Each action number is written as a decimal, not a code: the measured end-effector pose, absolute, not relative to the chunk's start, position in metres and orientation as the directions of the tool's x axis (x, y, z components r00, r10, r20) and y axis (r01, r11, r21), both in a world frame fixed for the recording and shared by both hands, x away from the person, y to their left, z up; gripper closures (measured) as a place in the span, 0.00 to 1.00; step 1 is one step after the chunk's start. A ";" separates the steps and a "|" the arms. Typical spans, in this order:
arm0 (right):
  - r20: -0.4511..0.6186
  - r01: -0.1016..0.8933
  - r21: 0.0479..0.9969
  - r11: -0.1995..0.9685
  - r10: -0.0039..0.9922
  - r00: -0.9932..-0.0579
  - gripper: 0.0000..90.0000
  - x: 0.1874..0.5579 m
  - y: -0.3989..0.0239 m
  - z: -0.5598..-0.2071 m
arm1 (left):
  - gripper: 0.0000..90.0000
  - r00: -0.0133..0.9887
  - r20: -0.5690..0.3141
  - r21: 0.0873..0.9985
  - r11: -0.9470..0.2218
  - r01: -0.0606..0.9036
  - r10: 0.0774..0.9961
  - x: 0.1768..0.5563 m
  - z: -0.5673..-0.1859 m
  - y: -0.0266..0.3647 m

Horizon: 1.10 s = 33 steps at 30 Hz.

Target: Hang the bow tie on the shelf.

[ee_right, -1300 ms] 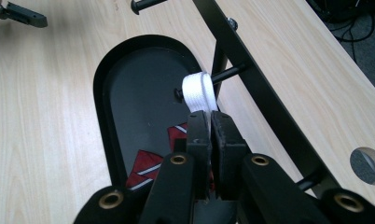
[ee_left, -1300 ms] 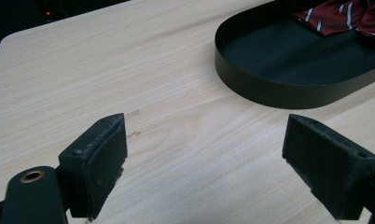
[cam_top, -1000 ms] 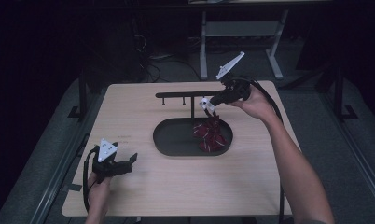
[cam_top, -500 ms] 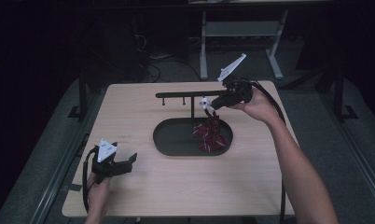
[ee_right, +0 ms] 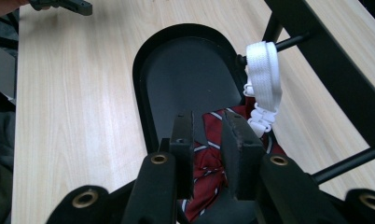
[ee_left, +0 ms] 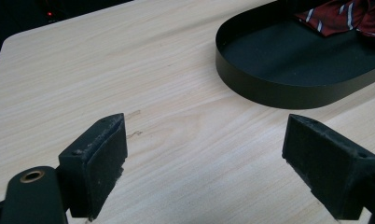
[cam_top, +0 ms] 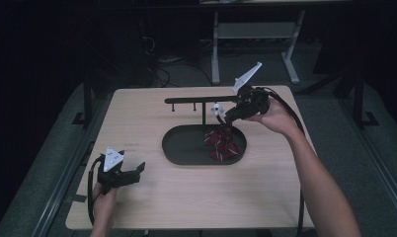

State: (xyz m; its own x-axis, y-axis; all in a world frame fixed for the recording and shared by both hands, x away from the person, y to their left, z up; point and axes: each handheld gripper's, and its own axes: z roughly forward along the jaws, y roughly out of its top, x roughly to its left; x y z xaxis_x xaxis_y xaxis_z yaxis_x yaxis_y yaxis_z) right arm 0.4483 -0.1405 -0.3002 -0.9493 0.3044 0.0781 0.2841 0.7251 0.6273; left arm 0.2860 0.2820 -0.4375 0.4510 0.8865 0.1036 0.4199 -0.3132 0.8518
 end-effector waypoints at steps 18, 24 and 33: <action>0.095 0.291 0.625 0.725 0.299 -0.950 0.76 0.439 -0.146 -0.310 | 0.15 0.449 0.105 0.850 -0.315 0.422 0.887 0.286 -0.437 0.282; 0.103 0.293 0.624 0.724 0.295 -0.950 0.74 0.435 -0.147 -0.313 | 0.15 0.450 0.106 0.849 -0.316 0.422 0.887 0.286 -0.437 0.282; 0.127 0.311 0.621 0.720 0.300 -0.946 0.70 0.429 -0.152 -0.319 | 0.15 0.449 0.105 0.850 -0.315 0.423 0.888 0.287 -0.438 0.282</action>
State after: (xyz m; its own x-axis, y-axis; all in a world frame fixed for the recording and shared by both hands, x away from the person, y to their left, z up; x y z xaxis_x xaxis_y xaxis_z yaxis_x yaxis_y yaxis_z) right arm 0.4290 -0.1519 -0.3188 -0.9457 0.2995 0.1265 0.3110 0.7196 0.6209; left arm 0.2869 0.2819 -0.4378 0.4486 0.8875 0.1050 0.4234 -0.3146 0.8496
